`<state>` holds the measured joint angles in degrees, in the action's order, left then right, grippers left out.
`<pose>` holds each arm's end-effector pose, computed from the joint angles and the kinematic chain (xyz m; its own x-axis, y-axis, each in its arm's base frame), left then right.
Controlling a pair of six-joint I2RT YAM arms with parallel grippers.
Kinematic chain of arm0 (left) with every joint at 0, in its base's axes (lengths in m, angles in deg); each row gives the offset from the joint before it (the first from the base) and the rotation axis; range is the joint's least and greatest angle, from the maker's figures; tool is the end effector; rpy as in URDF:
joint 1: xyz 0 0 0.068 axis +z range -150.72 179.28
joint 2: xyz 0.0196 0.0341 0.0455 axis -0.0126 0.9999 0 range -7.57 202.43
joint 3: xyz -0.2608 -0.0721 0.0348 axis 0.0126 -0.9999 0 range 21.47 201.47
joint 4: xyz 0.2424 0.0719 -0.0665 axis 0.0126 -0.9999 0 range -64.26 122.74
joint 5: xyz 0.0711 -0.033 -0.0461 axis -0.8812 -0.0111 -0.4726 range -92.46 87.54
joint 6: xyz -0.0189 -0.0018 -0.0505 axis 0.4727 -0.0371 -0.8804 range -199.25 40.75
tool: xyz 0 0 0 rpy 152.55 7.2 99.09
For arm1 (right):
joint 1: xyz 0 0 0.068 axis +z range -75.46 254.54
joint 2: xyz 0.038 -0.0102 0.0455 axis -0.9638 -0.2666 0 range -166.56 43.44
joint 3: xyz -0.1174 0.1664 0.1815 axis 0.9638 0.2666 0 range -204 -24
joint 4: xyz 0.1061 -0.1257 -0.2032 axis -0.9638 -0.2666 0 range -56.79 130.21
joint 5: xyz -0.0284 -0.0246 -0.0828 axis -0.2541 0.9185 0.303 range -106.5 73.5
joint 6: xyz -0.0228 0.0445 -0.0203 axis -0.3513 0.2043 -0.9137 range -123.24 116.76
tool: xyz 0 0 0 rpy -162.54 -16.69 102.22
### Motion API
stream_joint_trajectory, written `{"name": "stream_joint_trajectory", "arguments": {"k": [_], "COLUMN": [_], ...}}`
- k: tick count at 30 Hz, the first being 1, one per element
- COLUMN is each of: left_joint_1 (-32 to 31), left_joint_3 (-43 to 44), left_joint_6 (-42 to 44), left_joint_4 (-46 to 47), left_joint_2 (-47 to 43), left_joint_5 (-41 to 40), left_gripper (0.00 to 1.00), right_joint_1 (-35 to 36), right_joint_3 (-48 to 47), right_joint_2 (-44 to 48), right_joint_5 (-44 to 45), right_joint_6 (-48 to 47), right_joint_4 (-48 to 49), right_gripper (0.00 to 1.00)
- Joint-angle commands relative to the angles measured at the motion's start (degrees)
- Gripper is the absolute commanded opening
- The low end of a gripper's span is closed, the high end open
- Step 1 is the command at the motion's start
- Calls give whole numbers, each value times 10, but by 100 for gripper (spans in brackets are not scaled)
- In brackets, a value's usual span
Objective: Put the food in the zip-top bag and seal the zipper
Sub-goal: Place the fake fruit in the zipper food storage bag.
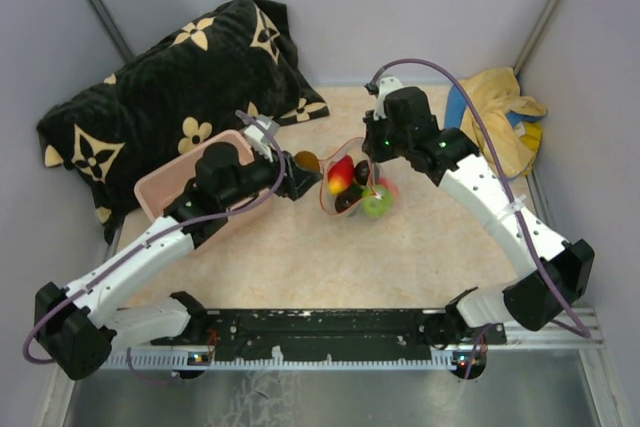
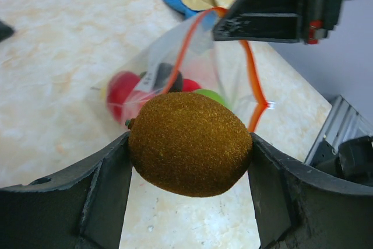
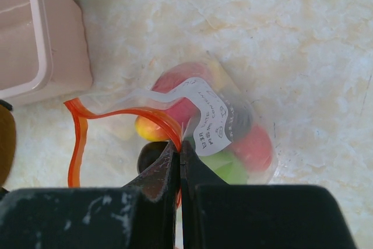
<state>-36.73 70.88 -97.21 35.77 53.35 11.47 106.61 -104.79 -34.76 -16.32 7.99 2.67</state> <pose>0.1981 -0.1546 0.3380 -0.3491 -0.1162 -0.9299 0.6892 0.6405 -0.3388 0.2525 0.1580 0.3801 -0.5789 -0.1330 -0.8045 -0.4241 0.8917 0.1578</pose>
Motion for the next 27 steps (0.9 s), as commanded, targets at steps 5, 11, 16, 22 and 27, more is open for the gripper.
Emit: {"name": "stream_joint_trajectory", "arguments": {"k": [5,11,16,22,27], "left_joint_1": [-88,-120,-129,-130,-130], "left_joint_3": [62,83,94,113,117], "left_joint_6": [87,144,154,157,152], "left_joint_4": [77,110,131,126,120], "left_joint_2": [85,152,202,248,250], "left_joint_5": [-38,-55,-80,-114,-114], "left_gripper": [66,66,67,71,78], "right_joint_1": [-6,-6,-6,-6,-6], "right_joint_3": [-35,-34,-33,-24,-19], "right_joint_2": [12,18,19,26,29], "right_joint_5": [-20,-24,-33,-40,-38], "right_joint_6": [13,15,19,22,22], "right_joint_4": [22,16,15,16,16], "right_gripper": [0,0,0,0,0]}}
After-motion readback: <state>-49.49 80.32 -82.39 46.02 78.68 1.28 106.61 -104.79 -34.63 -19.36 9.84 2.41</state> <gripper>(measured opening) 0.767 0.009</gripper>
